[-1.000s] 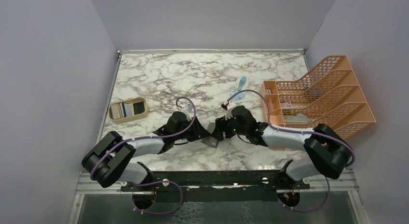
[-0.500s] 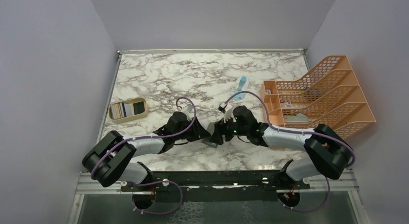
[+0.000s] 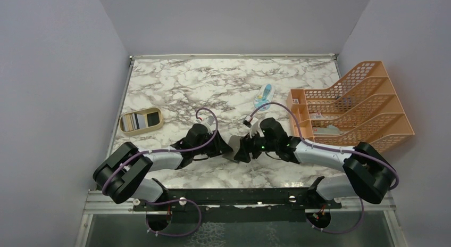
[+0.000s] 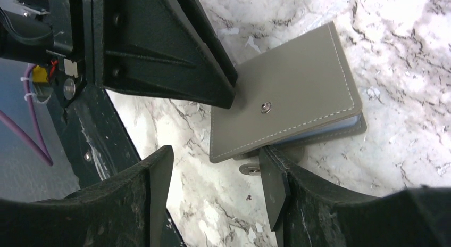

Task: Put the credit cards into the card holder
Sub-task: Close the card holder at the center of the board.

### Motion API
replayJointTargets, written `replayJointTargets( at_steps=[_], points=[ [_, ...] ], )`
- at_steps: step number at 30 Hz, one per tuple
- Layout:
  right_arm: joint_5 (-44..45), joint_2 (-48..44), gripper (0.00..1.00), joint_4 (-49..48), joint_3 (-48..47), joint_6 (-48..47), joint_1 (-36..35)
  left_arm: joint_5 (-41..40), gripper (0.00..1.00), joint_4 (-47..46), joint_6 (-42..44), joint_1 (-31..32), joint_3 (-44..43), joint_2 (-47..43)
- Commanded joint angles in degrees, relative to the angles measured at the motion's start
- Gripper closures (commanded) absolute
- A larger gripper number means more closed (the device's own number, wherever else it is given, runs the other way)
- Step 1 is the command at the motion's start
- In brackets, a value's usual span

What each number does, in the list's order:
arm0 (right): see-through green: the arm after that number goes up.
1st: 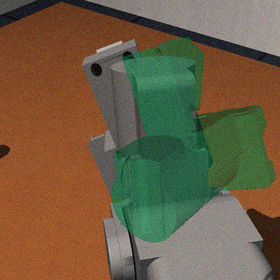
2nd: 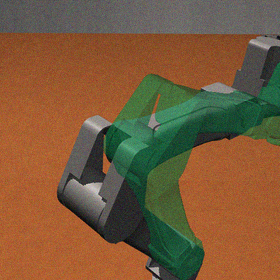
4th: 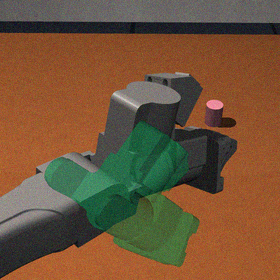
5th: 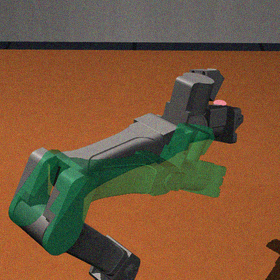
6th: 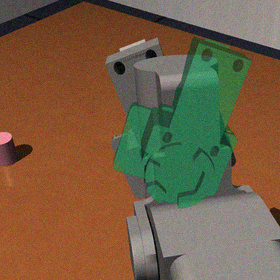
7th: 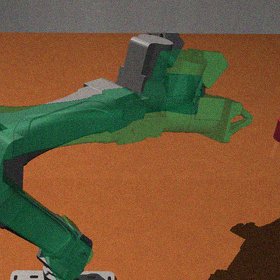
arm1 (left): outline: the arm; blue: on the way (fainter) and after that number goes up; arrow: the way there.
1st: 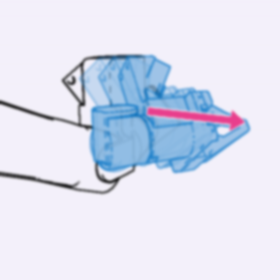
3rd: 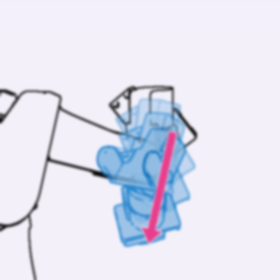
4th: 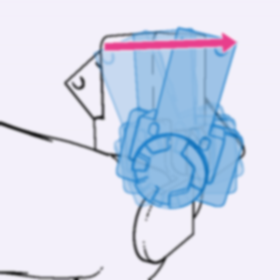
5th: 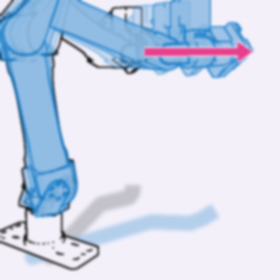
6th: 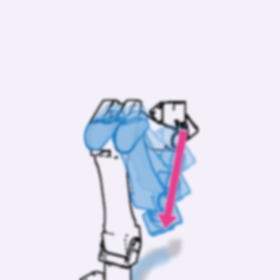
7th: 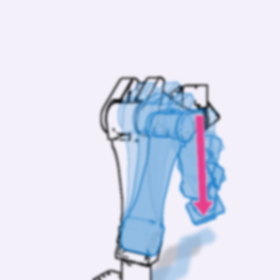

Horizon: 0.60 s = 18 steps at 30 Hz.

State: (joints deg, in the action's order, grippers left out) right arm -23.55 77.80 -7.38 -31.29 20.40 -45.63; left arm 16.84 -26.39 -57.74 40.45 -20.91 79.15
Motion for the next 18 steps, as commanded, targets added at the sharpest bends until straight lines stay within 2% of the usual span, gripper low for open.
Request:
replayJointTargets(
  at_steps=[1, 9, 14, 18],
  points=[
    [0.0, -2.6, 0.4, 3.1, 1.4, -0.6, 0.2, -2.2, 0.66, 0.7, 1.7, 1.0, -1.6, 1.8],
    [4.7, -6.0, 0.44, 7.4, 0.2, 2.3, 0.2, -6.1, 0.68, 6.6, 5.4, 3.1, -5.3, 3.2],
    [14.8, -10.8, 0.47, 17.0, -2.5, 12.7, 0.2, -12.2, 0.69, 15.8, 8.7, 4.8, -9.0, 3.3],
    [13.2, -13.9, 0.56, 16.6, -0.1, 20.8, 0.2, -13.7, 0.69, 17.2, 7.8, 5.0, -9.6, 3.3]
  ],
)
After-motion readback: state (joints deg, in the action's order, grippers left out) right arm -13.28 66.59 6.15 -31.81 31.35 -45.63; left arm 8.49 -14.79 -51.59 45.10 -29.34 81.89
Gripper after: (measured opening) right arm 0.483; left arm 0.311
